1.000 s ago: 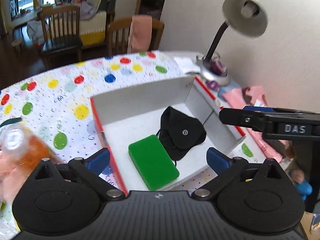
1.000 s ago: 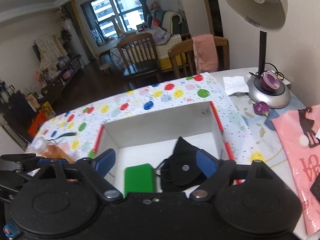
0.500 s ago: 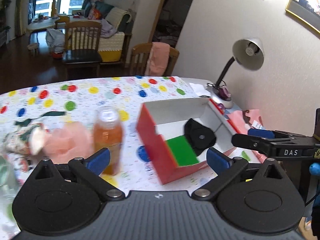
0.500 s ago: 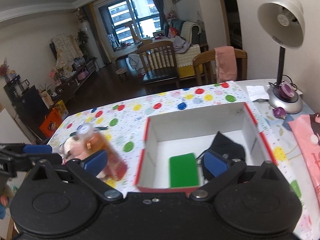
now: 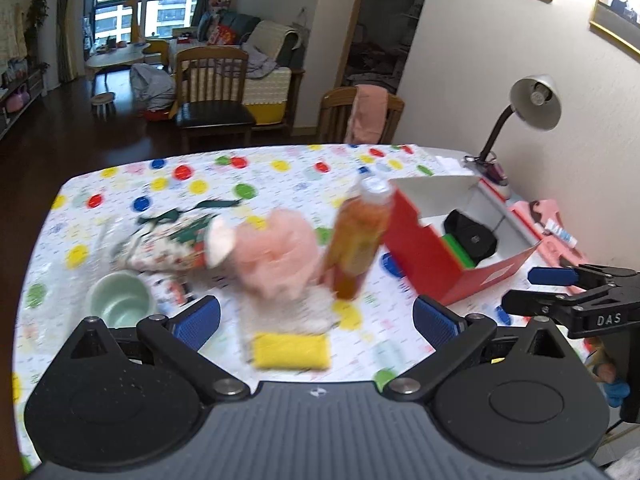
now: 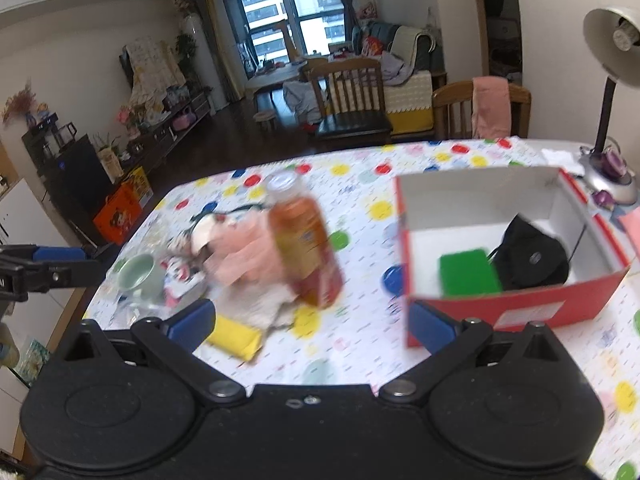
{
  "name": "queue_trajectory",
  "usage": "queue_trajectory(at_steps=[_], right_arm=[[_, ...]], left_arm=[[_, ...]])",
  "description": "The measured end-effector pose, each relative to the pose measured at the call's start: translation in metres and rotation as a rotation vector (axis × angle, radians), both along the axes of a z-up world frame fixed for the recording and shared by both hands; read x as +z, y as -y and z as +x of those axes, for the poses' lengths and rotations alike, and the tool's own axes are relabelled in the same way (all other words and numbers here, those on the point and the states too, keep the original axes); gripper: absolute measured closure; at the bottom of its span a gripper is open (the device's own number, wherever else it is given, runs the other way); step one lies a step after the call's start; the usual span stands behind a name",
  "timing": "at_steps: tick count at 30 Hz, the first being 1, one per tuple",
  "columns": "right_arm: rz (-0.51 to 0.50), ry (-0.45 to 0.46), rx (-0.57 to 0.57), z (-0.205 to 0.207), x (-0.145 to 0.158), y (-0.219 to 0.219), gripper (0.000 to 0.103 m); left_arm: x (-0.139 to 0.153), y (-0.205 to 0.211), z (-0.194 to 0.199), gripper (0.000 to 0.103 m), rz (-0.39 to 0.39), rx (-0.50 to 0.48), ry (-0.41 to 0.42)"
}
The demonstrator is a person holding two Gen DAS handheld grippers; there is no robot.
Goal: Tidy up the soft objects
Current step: 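Lift both tools out of the box back over the table, then grasp the clear plastic bag with the left tool while the right tool grasps the white cloth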
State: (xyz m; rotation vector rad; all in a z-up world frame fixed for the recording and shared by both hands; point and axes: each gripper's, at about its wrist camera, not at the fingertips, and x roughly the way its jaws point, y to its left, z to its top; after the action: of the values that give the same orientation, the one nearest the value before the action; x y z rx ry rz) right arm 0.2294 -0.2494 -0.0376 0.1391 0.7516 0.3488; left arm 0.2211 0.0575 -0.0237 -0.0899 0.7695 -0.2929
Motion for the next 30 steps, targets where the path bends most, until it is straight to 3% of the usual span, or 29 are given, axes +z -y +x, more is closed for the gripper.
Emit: queue_trajectory(at_steps=[10, 16, 30], right_arm=[[-0.005, -0.086, 0.010, -0.020, -0.030, -0.071, 0.000], [-0.019, -0.116, 0.041, -0.030, -0.046, -0.104, 0.000], [-0.110, -0.206, 0.150, -0.036, -0.102, -0.167, 0.001]], left_arm=[[-0.038, -0.063, -0.020, 0.000, 0.059, 0.027, -0.022], [-0.069, -0.088, -0.023, 0.000, 0.042, 0.057, -0.077], [-0.151, -0.106, -0.016, 0.000, 0.104, 0.073, -0.144]])
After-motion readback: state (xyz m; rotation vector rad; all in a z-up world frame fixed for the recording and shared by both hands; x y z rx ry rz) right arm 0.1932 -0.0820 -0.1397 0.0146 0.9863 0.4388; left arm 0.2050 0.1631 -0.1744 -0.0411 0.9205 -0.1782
